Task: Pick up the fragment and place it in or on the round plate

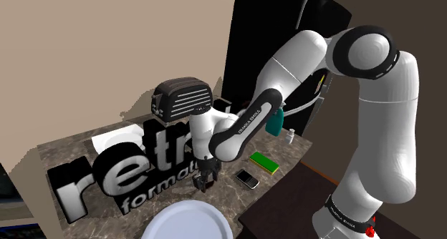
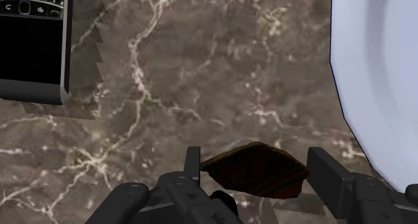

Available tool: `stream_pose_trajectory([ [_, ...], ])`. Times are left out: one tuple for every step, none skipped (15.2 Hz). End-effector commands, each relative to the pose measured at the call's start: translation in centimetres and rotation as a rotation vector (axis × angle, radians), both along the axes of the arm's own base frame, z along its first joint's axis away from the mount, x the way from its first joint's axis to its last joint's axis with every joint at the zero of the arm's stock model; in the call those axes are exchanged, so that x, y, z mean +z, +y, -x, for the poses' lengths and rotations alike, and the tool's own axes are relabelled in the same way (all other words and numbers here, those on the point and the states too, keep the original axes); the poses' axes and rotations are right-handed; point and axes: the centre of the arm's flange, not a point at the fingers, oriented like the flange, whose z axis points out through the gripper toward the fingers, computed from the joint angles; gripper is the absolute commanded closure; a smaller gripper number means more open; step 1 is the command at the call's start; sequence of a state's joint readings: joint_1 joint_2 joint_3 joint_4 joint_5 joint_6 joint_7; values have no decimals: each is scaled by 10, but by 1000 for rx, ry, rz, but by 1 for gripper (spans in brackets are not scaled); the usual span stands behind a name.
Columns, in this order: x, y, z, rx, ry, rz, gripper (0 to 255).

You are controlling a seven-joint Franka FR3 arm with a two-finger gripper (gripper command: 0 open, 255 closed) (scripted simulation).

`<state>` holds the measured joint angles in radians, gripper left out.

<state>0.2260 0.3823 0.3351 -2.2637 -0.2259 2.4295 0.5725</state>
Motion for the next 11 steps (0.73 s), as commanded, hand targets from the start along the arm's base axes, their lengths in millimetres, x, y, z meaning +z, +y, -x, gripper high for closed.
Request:
stream_pose_trajectory([
  [11,1,0,0,0,0,255],
  [16,1,0,0,0,0,255],
  [21,1,0,0,0,0,255],
  [27,1,0,0,0,0,255],
  [32,1,0,0,0,0,255],
  [37,1,0,0,0,0,255],
  [43,1,0,0,0,0,255],
  [48,1,0,0,0,0,255],
  [53,1,0,0,0,0,255],
  [58,1,0,0,0,0,255],
  [61,1,0,0,0,0,255],
])
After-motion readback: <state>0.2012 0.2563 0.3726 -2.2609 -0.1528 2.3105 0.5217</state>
